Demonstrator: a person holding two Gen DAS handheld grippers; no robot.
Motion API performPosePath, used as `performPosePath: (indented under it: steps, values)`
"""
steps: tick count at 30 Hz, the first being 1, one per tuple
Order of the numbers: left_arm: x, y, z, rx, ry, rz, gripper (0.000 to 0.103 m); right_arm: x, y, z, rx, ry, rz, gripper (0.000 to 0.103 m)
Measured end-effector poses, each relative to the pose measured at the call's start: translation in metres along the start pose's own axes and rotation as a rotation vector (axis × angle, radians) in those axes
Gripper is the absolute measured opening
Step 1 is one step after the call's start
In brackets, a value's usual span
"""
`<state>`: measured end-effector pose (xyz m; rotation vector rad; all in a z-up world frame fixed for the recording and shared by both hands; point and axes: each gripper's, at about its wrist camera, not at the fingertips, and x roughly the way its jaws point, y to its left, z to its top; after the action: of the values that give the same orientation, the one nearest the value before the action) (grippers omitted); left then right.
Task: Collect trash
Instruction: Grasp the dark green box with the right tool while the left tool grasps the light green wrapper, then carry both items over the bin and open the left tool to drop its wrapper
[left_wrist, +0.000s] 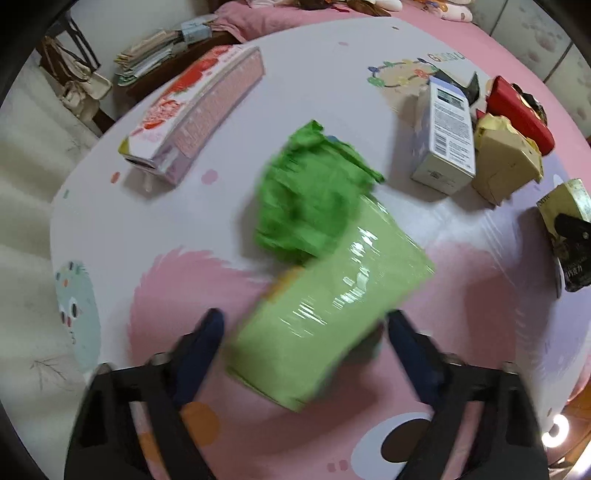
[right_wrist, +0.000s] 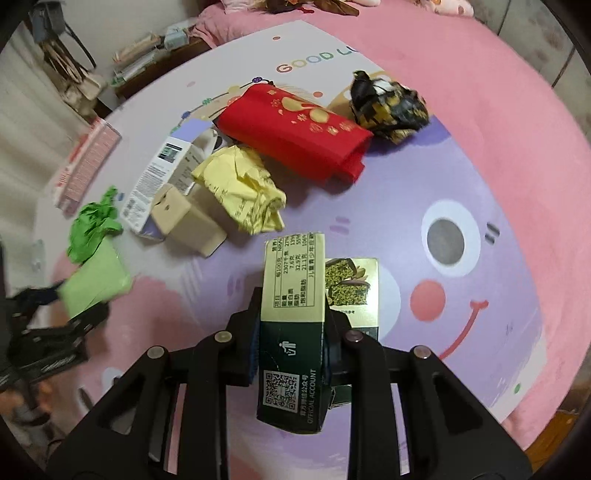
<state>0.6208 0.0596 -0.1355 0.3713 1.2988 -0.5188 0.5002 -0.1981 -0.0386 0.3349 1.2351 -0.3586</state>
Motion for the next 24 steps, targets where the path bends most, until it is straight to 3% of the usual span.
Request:
performPosePath:
  steps: [3, 6, 14, 24]
  values:
    - [0.002, -0.005, -0.004, 0.015, -0.013, -0.015, 0.052, -0.017, -0.011, -0.009, 0.032, -0.01, 0.06, 0.021]
    - [0.001, -0.011, -0.011, 0.02, -0.016, -0.035, 0.04, -0.03, -0.018, -0.019, 0.053, -0.021, 0.1, 0.021]
    - [-0.018, -0.037, -0.046, 0.021, -0.058, -0.093, 0.031, -0.059, -0.027, -0.035, 0.047, -0.05, 0.181, 0.021]
    - [-0.096, -0.075, -0.087, -0.032, -0.164, -0.133, 0.03, -0.095, -0.044, -0.063, -0.015, -0.079, 0.294, 0.021]
